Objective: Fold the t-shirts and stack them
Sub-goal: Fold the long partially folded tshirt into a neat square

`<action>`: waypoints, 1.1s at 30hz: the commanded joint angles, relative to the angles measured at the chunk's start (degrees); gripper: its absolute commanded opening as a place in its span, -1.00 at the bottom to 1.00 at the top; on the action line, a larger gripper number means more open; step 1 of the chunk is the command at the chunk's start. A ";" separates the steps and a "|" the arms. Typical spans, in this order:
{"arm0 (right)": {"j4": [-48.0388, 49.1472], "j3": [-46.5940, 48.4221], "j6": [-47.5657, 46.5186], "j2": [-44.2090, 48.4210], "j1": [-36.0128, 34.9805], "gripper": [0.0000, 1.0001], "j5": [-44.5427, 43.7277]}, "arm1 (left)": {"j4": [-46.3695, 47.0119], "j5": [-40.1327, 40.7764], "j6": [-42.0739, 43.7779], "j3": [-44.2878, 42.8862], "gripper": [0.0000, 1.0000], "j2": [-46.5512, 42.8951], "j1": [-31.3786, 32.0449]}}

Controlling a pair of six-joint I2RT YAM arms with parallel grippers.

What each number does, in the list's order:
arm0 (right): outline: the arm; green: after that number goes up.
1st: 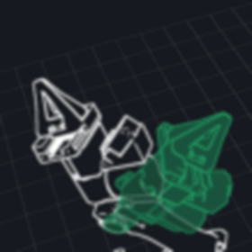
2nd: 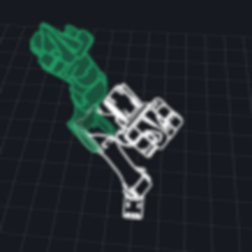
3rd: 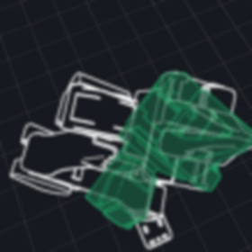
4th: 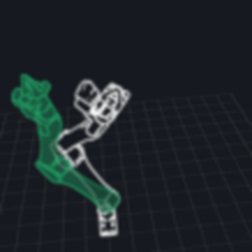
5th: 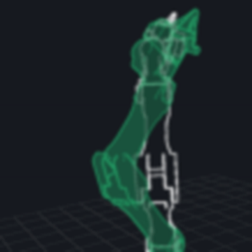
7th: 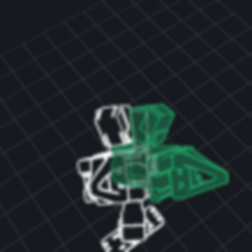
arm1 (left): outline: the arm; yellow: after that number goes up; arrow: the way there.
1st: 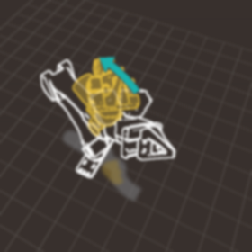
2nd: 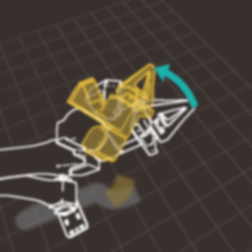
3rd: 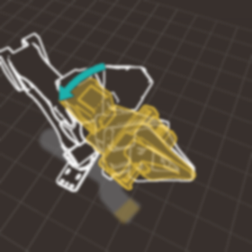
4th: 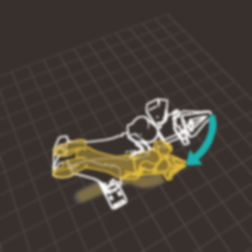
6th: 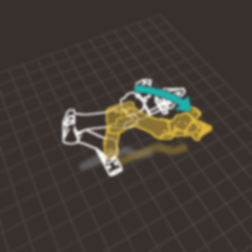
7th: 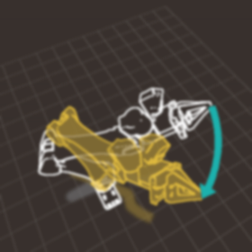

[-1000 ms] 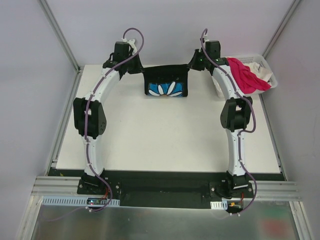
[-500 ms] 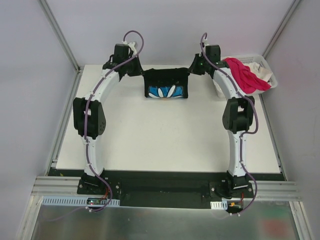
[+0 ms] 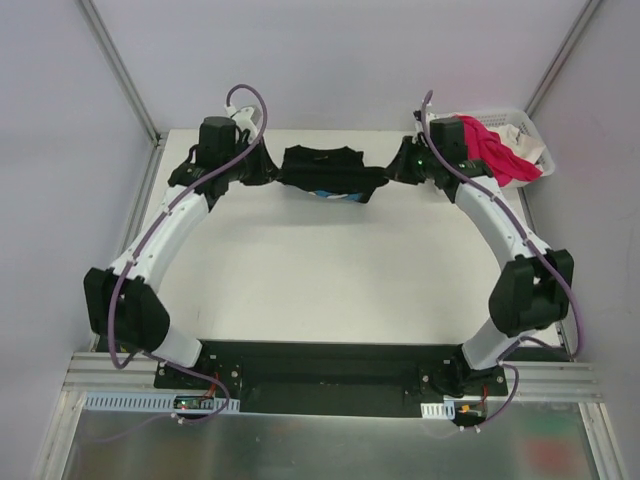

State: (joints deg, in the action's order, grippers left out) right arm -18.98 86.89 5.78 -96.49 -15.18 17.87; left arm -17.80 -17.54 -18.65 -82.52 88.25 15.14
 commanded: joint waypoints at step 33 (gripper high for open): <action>-5.54 -25.72 0.99 34.43 -4.24 -0.98 -1.78 | 0.23 10.94 -4.55 24.42 -1.00 -25.66 12.28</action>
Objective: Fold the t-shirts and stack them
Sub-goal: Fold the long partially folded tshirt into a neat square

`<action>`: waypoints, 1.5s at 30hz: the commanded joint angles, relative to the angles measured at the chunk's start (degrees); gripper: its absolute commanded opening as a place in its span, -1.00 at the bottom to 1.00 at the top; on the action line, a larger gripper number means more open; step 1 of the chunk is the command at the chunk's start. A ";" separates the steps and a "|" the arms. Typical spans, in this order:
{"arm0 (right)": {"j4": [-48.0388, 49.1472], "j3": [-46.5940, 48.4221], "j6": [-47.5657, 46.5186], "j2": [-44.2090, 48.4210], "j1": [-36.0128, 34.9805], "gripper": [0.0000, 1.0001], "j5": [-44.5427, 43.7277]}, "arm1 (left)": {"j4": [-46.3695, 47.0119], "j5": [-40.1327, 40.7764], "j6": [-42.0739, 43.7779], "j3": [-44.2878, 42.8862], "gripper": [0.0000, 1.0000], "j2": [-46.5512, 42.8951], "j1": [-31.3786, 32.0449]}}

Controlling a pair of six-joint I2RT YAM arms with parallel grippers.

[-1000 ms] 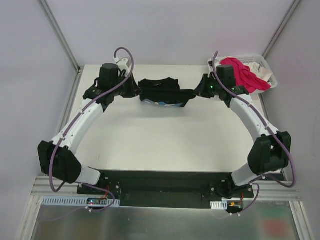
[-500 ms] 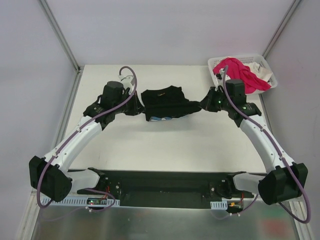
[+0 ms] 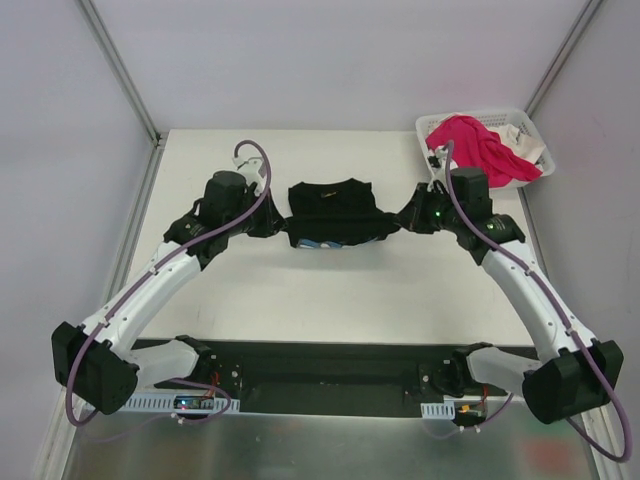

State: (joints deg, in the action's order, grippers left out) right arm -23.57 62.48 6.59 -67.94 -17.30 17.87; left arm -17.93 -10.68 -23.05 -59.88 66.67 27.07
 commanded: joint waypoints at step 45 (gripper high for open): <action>5.20 24.53 -1.58 -33.30 3.41 -0.98 -0.73 | 2.99 8.40 6.26 -25.55 -1.00 30.08 -4.74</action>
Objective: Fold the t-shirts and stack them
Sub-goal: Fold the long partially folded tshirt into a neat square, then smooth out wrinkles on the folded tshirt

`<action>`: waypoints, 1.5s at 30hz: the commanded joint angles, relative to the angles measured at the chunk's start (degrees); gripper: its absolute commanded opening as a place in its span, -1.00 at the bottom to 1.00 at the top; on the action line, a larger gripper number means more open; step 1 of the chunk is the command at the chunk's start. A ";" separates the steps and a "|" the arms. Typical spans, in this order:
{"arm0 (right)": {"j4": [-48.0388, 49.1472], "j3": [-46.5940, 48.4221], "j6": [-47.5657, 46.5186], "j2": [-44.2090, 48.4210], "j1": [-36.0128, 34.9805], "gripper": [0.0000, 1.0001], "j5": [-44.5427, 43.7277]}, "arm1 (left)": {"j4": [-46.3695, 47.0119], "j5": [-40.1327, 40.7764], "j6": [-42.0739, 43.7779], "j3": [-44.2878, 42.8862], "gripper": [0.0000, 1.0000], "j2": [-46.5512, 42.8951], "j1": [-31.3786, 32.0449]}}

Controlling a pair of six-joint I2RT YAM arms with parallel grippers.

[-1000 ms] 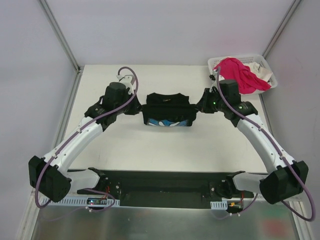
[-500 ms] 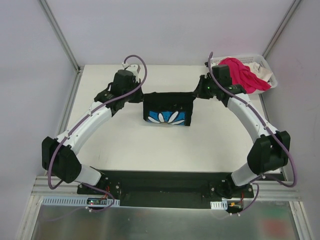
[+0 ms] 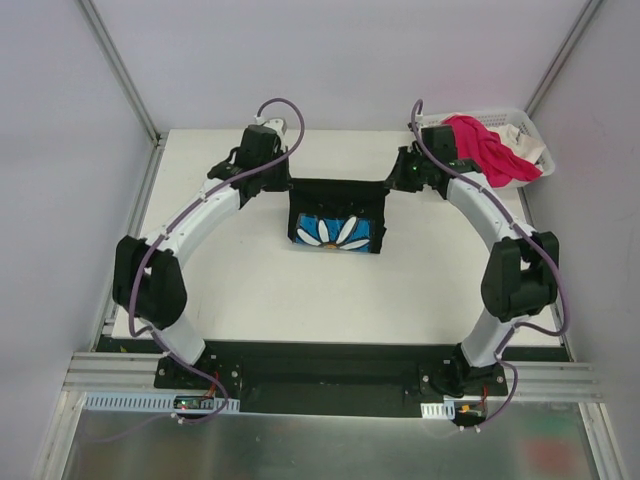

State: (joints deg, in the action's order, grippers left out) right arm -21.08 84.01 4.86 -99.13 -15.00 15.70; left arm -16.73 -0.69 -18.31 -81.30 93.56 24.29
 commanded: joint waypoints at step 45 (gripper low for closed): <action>2.01 12.85 3.05 -12.50 4.90 -0.31 4.16 | 3.63 -11.44 2.22 -9.32 0.79 10.35 -7.07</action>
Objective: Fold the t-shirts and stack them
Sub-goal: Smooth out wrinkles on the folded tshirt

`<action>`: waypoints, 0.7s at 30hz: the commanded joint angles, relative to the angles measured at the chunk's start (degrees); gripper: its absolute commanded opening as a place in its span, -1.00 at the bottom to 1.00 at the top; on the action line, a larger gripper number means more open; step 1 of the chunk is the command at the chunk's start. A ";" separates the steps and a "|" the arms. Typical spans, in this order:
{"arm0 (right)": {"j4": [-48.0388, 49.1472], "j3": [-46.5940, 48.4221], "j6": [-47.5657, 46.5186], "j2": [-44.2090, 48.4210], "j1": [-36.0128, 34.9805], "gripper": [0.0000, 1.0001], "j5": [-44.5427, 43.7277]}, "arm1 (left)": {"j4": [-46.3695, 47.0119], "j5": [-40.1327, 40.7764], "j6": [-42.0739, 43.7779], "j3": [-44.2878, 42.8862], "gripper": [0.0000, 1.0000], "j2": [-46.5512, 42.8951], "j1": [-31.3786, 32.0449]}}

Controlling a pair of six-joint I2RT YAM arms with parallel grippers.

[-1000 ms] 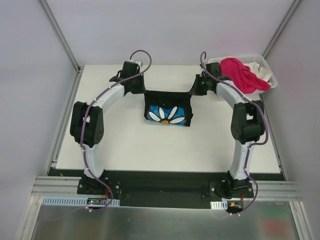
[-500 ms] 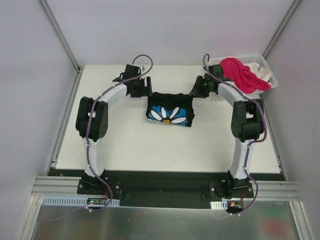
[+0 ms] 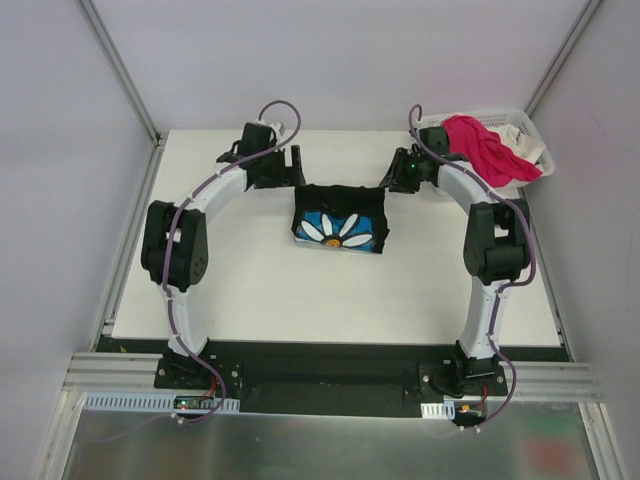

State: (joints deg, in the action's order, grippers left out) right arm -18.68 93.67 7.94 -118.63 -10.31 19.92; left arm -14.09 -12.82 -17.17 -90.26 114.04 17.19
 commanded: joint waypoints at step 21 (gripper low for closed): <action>2.94 -6.83 3.04 13.34 -9.73 -0.92 0.82 | 1.25 -8.36 -1.99 4.84 0.78 -12.37 2.67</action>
State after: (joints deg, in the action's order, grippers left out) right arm -17.69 85.69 9.67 -103.68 -20.45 20.45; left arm -12.73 -17.23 -17.61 -83.31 96.25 19.84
